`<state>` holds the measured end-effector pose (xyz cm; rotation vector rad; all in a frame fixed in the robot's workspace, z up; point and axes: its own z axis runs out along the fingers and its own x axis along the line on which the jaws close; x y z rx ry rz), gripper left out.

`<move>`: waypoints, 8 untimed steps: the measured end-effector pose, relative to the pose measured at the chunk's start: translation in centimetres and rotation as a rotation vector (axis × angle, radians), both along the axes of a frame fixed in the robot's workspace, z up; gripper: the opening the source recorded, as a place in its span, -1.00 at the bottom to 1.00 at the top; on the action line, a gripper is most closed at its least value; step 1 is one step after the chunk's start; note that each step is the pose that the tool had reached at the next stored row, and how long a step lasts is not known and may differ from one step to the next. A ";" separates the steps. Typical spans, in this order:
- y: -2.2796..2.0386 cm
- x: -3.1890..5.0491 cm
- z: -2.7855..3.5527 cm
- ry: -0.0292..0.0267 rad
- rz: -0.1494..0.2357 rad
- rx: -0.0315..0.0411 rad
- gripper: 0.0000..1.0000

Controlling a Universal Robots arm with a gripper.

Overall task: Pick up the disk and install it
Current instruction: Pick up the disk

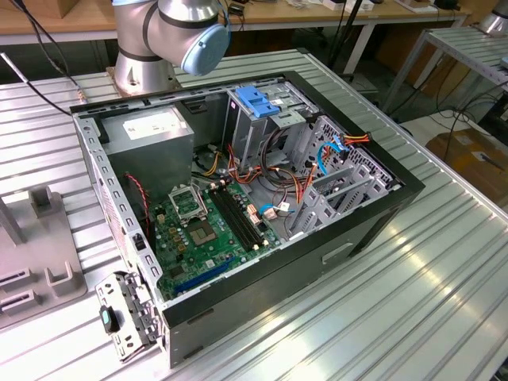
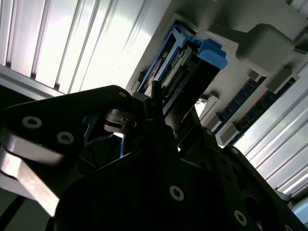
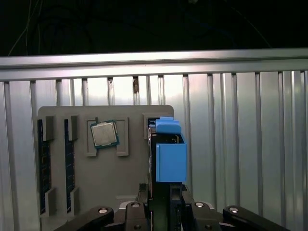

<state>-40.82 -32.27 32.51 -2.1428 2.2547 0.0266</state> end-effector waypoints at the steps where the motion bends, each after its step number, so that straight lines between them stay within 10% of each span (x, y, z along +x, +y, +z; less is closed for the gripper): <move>1: 0.00 0.00 0.09 0.0005 0.000 -0.0004 -0.30; 8: 0.00 0.00 3.45 0.0000 0.000 -0.0043 -0.30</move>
